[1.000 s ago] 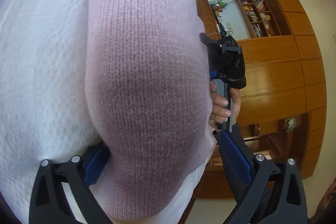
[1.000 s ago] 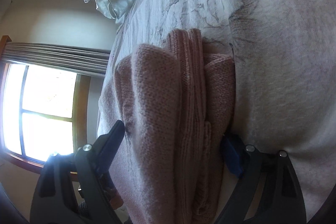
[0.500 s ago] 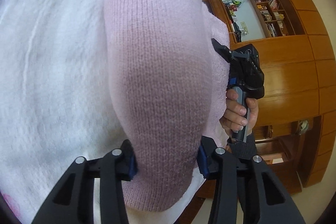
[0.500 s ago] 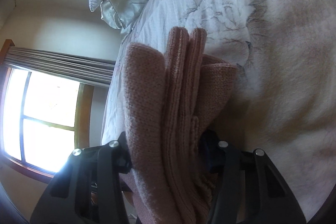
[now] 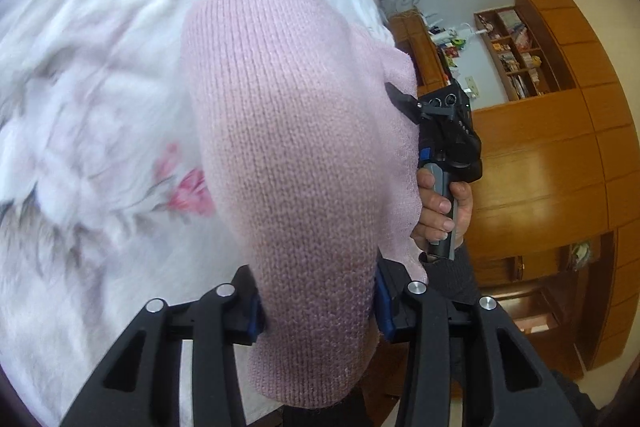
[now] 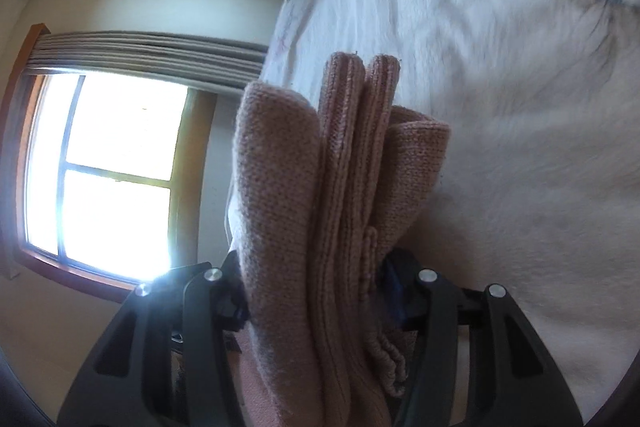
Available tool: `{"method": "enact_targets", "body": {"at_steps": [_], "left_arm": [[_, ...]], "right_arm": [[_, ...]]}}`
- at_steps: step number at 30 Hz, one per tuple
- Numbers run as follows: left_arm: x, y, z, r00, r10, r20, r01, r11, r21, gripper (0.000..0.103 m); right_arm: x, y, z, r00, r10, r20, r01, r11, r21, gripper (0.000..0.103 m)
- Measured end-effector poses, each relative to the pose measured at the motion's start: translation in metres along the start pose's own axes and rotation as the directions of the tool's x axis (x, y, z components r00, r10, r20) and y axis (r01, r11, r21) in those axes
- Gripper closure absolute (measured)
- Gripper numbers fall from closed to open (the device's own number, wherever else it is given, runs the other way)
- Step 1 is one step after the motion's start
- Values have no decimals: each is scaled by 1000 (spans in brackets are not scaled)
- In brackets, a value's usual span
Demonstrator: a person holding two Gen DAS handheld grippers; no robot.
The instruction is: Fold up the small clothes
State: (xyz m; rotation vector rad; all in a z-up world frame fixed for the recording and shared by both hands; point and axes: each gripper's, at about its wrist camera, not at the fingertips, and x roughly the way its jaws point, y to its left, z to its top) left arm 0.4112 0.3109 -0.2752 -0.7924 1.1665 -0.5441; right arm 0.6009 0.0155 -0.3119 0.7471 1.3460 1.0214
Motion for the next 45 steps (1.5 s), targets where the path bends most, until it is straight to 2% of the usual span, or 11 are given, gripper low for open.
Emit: {"method": "enact_targets", "body": {"at_steps": [5,9,15,17,23,27,29,33,36,38,45], "left_arm": [[9,48,-27,1000,1,-12,-2,993,-121,26],[-55,33,-28,981,-58,184,70,996,-55,15],[-80,-15,18,941,-260,217,232,962,147,13],[-69,-20,38,933,-295,205,267,951,155,13],[-23,-23,70,909,-393,141,376,917,132,12],[15,13,71,937,-336,96,333,942,40,13],[10,9,75,930,-356,90,352,934,54,12],[-18,-13,95,906,-401,133,379,910,167,11],[4,-1,116,945,-314,91,300,944,139,12],[31,13,121,968,-248,49,240,963,125,19],[7,-15,93,972,-227,64,209,953,219,22]], "right_arm": [[-15,-6,-11,993,-115,31,115,993,14,25],[-75,37,-31,966,-168,196,192,975,-111,27],[-35,44,-21,964,-237,121,250,961,-116,57],[-21,40,-17,964,-242,110,255,958,-128,90],[-37,3,3,941,-274,197,289,956,-51,93],[-24,-10,3,946,-271,180,281,959,-33,89],[-33,7,-4,934,-285,215,304,951,-63,74],[-40,62,-27,949,-194,248,245,949,-197,73],[-10,59,-37,968,-213,134,237,948,-210,73],[3,42,-39,942,-313,125,333,920,-207,103],[-17,57,-52,942,-301,146,327,921,-210,95]]}}
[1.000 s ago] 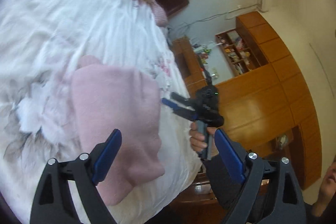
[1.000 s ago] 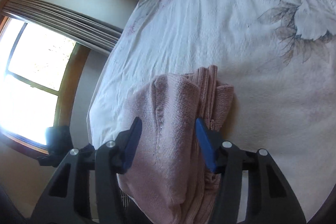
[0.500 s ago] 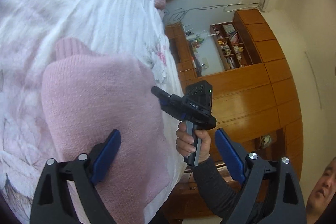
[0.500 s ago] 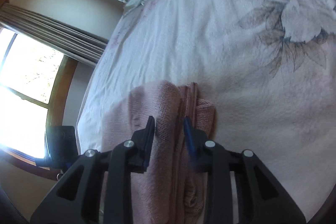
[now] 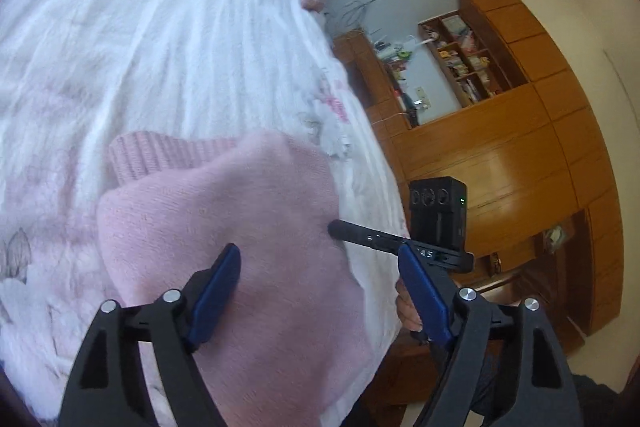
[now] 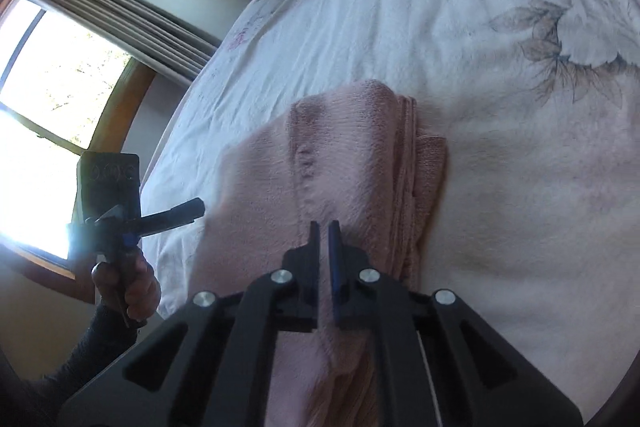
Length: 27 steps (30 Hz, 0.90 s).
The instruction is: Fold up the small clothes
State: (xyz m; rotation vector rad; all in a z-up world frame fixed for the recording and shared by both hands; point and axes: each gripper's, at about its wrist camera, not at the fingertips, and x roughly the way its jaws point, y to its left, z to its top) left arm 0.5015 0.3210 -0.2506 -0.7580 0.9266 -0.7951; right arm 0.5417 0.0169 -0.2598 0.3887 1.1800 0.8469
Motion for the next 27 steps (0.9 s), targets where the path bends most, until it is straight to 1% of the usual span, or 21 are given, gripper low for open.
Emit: {"method": "enact_targets", "body": {"at_steps": [2,3,5,6,7,8,9,10,11,12,13,15,17,19,20,21,22,23,24,26,27], "left_arm": [[-16,-24,-21,996,-86,-15,87,995,57,20],[-17,-29,-32,995,-91,-43,94,993,74,20],[-4,-17,-50,992,-62,-112,67,997,41,22],[4,-5,-57,990,-39,-137,42,999,18,28],[10,6,-63,988,-50,-147,49,999,-4,36],[13,15,-66,988,-56,-142,54,998,-18,44],[13,24,-68,991,-37,-125,34,999,-29,71],[12,32,-69,994,-17,-106,11,998,-57,87],[10,36,-71,996,-1,-94,-6,997,-79,87],[4,32,-73,997,-1,-76,-6,997,-82,73],[-4,24,-75,998,-26,-52,22,997,-76,41],[-18,4,-83,994,-102,-25,101,994,-51,26],[-21,-11,-91,990,-136,-39,135,991,-17,26],[-11,-5,-95,993,-91,-71,89,996,-31,26],[-3,2,-96,994,-58,-95,53,997,-48,28],[3,11,-98,993,-39,-109,32,997,-65,37],[5,18,-99,994,-29,-106,21,997,-81,45],[2,23,-99,996,-34,-87,24,994,-106,47],[-1,25,-101,997,-39,-72,30,992,-124,47],[-8,14,-107,998,-20,-66,13,994,-105,34],[-14,4,-112,997,-38,-61,32,996,-88,24]], "right_arm": [[-7,19,-15,998,62,-21,-63,997,-37,94],[-5,24,-22,997,71,-43,-73,996,-49,94],[7,16,-33,995,33,-89,-37,998,-44,94],[14,6,-38,994,2,-106,-4,1000,-24,95],[20,-8,-40,992,-23,-120,23,1000,-3,103],[23,-22,-40,992,-16,-123,19,1000,25,103],[23,-33,-40,993,18,-120,-9,997,70,103],[19,-36,-41,993,31,-112,-20,995,94,103],[13,-31,-41,994,10,-106,-2,997,77,103],[6,-23,-41,996,-9,-93,15,998,59,103],[-2,-16,-40,997,-3,-79,7,998,54,98],[-17,0,-44,997,47,-58,-46,998,31,94],[-19,15,-54,994,85,-67,-85,996,7,94],[-2,14,-65,991,70,-116,-69,998,14,94],[5,6,-68,988,62,-140,-58,998,34,94],[12,-4,-74,988,30,-152,-22,998,52,95],[12,-14,-79,989,-36,-146,43,998,46,103],[9,-27,-84,989,-49,-136,58,996,62,103],[5,-37,-87,992,-15,-124,29,993,113,103],[-9,-32,-92,996,-19,-91,29,994,109,103],[-14,-22,-95,997,-17,-74,24,995,94,98]]}}
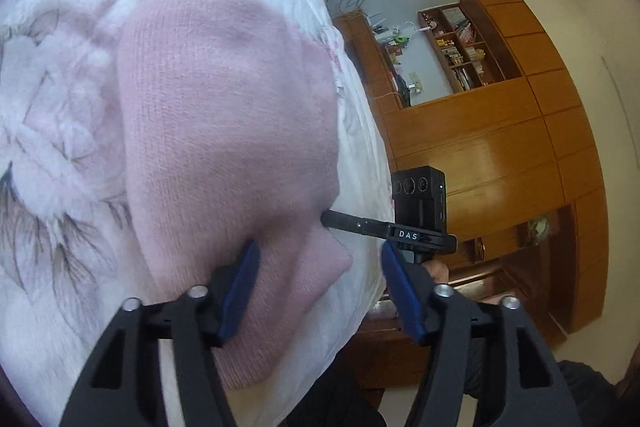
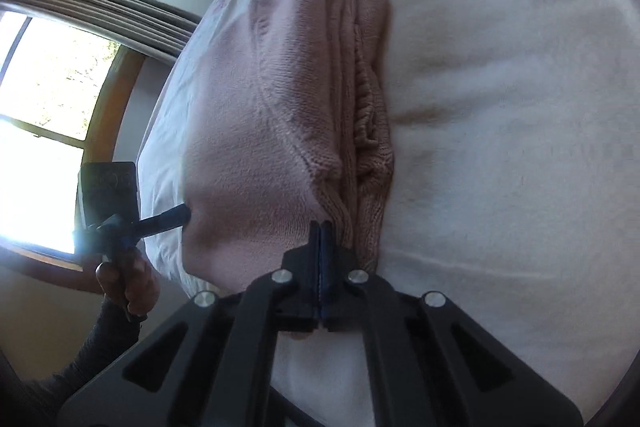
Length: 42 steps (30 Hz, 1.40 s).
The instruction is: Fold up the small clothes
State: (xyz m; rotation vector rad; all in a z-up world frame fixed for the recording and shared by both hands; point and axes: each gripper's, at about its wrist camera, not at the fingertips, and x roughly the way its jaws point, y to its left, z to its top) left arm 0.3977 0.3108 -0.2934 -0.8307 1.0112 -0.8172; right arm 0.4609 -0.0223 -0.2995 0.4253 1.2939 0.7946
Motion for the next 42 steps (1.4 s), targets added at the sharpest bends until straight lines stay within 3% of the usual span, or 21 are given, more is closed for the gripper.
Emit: {"method": "enact_targets", "body": {"at_steps": [1,4,6,8,10,12,14,17,19,21,22,23,25,29,32,35,36,38,39,40,42], "left_arm": [[-7,-11,-7,1000,-30,7,30,999,24,23],[-23,-30,-27,997,-77,31,74,994,78,18],[-22,-27,-32,999,-34,41,30,997,74,18],[-8,-4,-36,999,35,12,-35,999,22,18],[3,15,-41,1000,30,8,-29,999,-40,18],[3,15,-45,999,13,37,-11,998,-57,16],[1,5,-51,999,13,48,-11,999,-39,5],[-2,-7,-63,995,81,61,-79,996,-35,4],[-10,-28,-76,982,172,73,-171,985,-15,4],[-18,-72,-98,927,356,120,-367,927,81,4],[-23,-97,-112,888,432,157,-453,881,138,4],[-28,-121,-127,859,474,195,-507,844,178,4],[-38,-167,-152,809,523,270,-581,781,228,4],[-71,-235,-206,672,560,485,-717,657,234,4],[-89,-271,-237,615,578,537,-762,610,216,4],[-101,-298,-257,561,638,528,-796,590,132,4],[-105,-305,-265,556,659,506,-800,590,111,4],[-112,-319,-284,585,668,459,-786,607,119,4],[-115,-326,-294,589,671,451,-788,601,135,4],[-118,-333,-303,569,681,461,-803,581,133,4],[-122,-345,-321,510,706,492,-841,528,116,4]], "right_arm": [[-6,8,-4,1000,7,16,-7,1000,-14,93],[-16,35,-20,997,66,33,-64,995,-74,93],[-2,40,-28,998,68,0,-68,994,-85,93],[20,32,-32,999,8,-37,-11,998,-65,98],[24,8,-41,999,-39,-38,38,999,-36,103],[11,-7,-46,1000,-14,-4,14,1000,10,103],[0,-4,-49,999,-31,23,31,999,14,103],[-20,9,-61,997,-46,55,46,999,5,92],[-41,32,-78,993,-58,98,61,998,-28,86],[-63,66,-104,978,-132,162,146,986,-80,53],[-73,84,-118,963,-173,207,198,975,-104,26],[-84,102,-135,942,-215,257,254,959,-128,17],[-104,134,-166,900,-272,340,341,926,-162,11],[-122,185,-221,830,-378,410,475,864,-167,6],[-138,217,-260,763,-420,491,546,825,-144,6],[-162,246,-292,651,-458,605,631,769,-97,3],[-170,254,-302,641,-458,616,636,766,-93,3],[-182,267,-319,657,-442,611,618,780,-100,3],[-186,271,-327,665,-438,605,610,786,-102,3],[-190,275,-335,668,-436,603,606,789,-102,3],[-195,280,-349,651,-459,605,627,774,-87,3]]}}
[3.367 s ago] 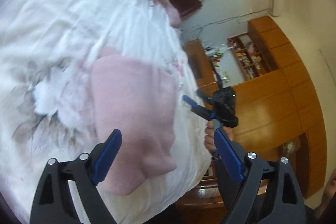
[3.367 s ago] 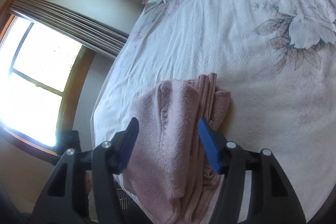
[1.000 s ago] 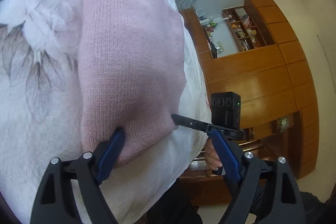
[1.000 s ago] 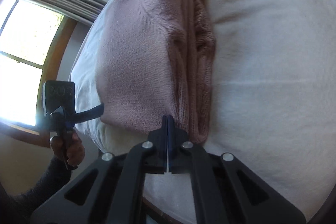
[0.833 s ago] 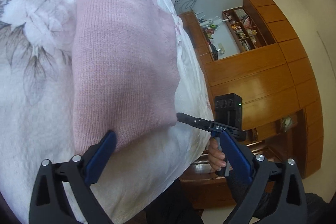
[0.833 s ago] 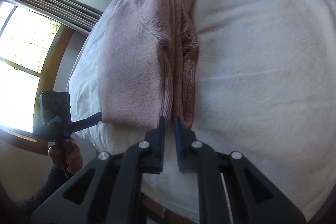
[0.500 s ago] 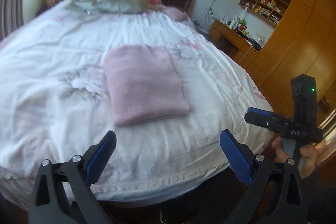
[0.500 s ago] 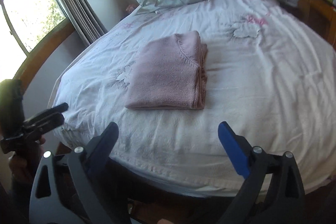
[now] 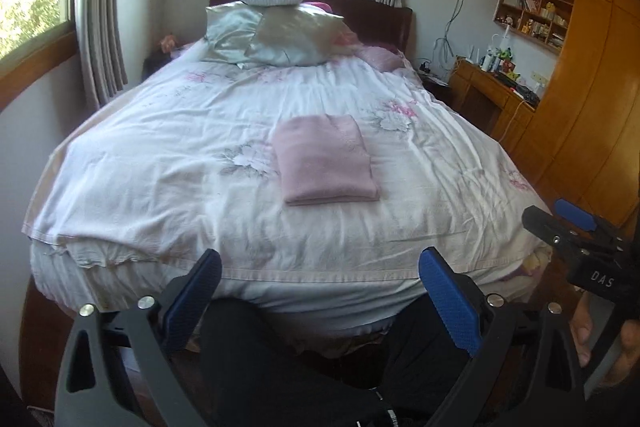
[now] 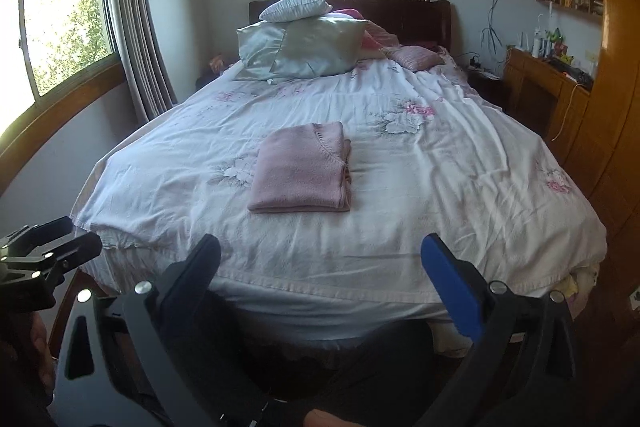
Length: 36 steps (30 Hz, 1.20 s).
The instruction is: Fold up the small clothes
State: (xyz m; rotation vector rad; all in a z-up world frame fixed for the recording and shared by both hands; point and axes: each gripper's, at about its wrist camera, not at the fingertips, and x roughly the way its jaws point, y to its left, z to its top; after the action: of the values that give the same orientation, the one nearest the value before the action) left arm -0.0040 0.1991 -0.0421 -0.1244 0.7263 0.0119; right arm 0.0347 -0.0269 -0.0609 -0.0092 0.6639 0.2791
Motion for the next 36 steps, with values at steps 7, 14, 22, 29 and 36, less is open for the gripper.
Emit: {"method": "enact_targets", "body": {"at_steps": [7,14,22,29,36], "left_arm": [[-28,-12,-32,1000,6,-29,-6,1000,-16,4],[-35,-23,-47,999,21,-27,-21,1000,21,4],[-41,-15,-49,1000,21,-22,-21,1000,-8,4],[-36,-15,-47,1000,9,-28,-10,1000,-11,4],[-28,-13,-42,999,6,-39,-6,1000,-11,4]], "right_arm": [[-30,13,-27,998,-55,10,56,998,-15,3],[-39,23,-39,999,-50,12,51,998,-41,3],[-39,29,-40,999,-37,6,37,998,-54,3],[-34,32,-38,999,-40,-1,40,997,-67,3],[-28,32,-38,999,-42,-10,41,997,-72,3]]}}
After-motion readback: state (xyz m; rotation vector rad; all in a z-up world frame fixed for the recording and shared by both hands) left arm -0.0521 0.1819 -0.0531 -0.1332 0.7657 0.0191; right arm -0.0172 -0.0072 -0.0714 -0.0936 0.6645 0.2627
